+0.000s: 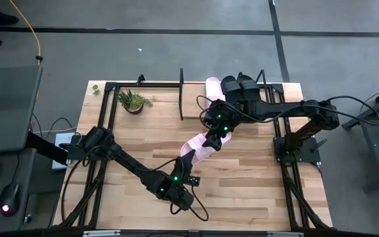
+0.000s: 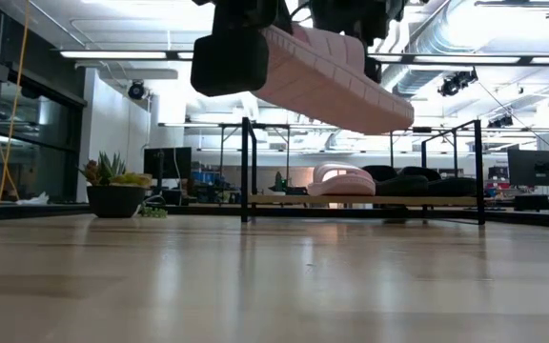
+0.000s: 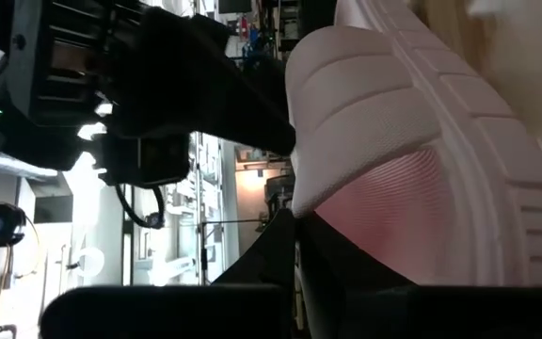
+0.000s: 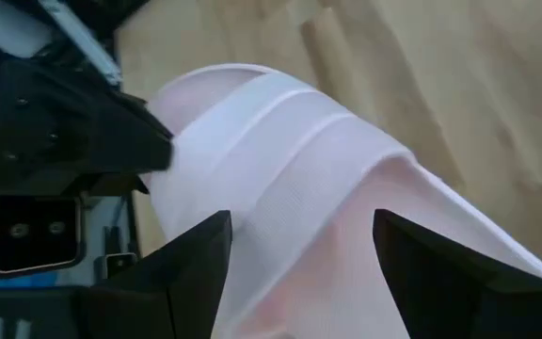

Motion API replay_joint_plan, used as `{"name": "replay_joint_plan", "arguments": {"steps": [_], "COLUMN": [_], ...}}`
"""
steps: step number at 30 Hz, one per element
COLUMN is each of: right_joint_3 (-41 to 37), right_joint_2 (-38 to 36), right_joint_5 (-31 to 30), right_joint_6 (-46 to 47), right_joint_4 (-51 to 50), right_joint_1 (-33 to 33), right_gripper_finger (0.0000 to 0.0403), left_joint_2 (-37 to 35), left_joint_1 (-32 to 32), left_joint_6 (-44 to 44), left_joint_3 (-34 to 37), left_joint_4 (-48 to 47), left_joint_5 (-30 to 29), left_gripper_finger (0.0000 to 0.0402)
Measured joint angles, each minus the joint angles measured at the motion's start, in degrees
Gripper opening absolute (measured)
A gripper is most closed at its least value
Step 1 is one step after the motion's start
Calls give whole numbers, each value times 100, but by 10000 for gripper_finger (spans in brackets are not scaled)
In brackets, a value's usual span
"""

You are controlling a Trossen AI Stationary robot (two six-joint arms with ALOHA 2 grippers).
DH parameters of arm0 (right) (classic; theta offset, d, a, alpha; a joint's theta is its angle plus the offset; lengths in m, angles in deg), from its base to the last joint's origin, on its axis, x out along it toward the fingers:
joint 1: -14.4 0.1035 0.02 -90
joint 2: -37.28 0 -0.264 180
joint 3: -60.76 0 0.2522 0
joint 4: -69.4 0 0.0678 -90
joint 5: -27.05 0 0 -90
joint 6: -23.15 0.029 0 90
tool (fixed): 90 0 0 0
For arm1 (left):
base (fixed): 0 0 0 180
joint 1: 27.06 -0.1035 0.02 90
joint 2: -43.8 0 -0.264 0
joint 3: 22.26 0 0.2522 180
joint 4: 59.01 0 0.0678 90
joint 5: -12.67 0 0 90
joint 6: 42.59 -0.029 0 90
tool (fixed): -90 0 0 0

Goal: Pick and place slides into the shelf
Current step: Put the pink slide on the shelf

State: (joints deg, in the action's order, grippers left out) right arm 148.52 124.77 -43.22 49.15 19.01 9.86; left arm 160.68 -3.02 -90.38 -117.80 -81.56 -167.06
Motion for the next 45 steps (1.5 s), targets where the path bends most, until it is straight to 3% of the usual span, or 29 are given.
{"name": "replay_joint_plan", "arguments": {"steps": [7,15,34,45], "right_joint_3": [-184,-184,-183,-176], "right_joint_2": [-2,-2,-2,-2], "right_joint_5": [282,323,311,307], "right_joint_6": [-33,92,-295,-396], "right_joint_4": [572,859,889,849], "right_joint_1": [3,121,201,160], "right_gripper_finger": [238,196,9,3], "left_joint_2": [0,0,0,0], "left_joint_1": [-3,4,-3,-3], "left_joint_6": [2,4,3,26], "left_joint_3": [0,0,-1,0], "left_joint_4": [2,7,-7,-9], "left_joint_5": [-17,-54,-15,-7], "left_gripper_finger": [0,0,0,2]}}
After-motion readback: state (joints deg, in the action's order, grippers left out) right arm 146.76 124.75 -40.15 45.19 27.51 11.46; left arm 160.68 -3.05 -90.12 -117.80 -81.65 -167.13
